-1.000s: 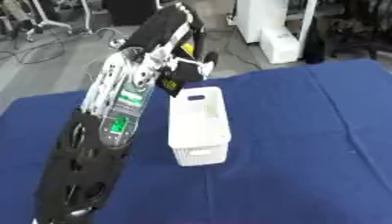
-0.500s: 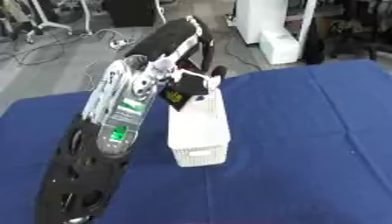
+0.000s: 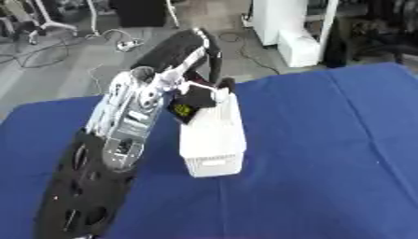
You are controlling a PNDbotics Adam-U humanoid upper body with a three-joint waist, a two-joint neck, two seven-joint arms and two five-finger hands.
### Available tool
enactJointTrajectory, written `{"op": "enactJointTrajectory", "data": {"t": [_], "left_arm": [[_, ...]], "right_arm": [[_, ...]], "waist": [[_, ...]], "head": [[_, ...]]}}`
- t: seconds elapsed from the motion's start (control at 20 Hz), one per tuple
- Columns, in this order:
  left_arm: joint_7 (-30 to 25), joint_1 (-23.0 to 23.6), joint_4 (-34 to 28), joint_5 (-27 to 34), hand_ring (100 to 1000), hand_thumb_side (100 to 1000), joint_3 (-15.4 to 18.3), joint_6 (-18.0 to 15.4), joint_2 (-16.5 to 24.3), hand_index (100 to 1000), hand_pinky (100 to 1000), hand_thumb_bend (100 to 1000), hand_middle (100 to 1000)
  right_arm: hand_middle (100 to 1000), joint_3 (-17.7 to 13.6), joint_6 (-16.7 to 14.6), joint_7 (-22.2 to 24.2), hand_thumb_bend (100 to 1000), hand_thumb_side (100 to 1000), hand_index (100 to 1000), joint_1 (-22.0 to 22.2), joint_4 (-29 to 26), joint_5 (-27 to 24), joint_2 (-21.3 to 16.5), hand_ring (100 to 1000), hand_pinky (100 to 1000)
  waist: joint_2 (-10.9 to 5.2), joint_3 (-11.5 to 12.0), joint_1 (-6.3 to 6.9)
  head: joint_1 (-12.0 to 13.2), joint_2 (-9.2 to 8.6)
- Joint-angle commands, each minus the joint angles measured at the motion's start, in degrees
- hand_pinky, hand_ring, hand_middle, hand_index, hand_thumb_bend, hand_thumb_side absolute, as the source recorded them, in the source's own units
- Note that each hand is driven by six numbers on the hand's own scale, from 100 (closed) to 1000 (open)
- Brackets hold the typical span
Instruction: Pick up objects on the table and place them in the box.
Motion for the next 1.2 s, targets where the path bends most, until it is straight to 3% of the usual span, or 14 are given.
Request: {"op": "enactJointTrajectory", "data": {"t": [0.05, 0.9, 1.2], "left_arm": [[1.13, -0.59, -0.05, 0.20, 252, 171, 0.95, -0.18, 0.77, 339, 100, 157, 461], [6.29, -0.69, 4.01, 2.24, 244, 180, 0.92, -2.88, -0.17, 338, 100, 161, 462], [10.43, -0.47, 7.49, 1.23, 242, 175, 1.43, -4.50, -0.12, 321, 100, 172, 461]], "right_arm": [[249, -0.42, -0.09, 0.23, 100, 1000, 384, -0.81, -0.75, 0.29, -1.48, 289, 165], [248, -0.25, 0.35, 0.19, 100, 1000, 383, -1.81, -0.75, -0.30, -1.51, 289, 165], [248, -0.22, 0.36, 0.23, 100, 1000, 383, -1.91, -0.75, -0.37, -1.52, 289, 165]], "waist": [[-0.21, -0.03, -0.32], [0.07, -0.77, -0.19], [0.13, -0.82, -0.17]], "head": [[-0.21, -0.29], [-0.10, -0.72], [-0.12, -0.67]]}}
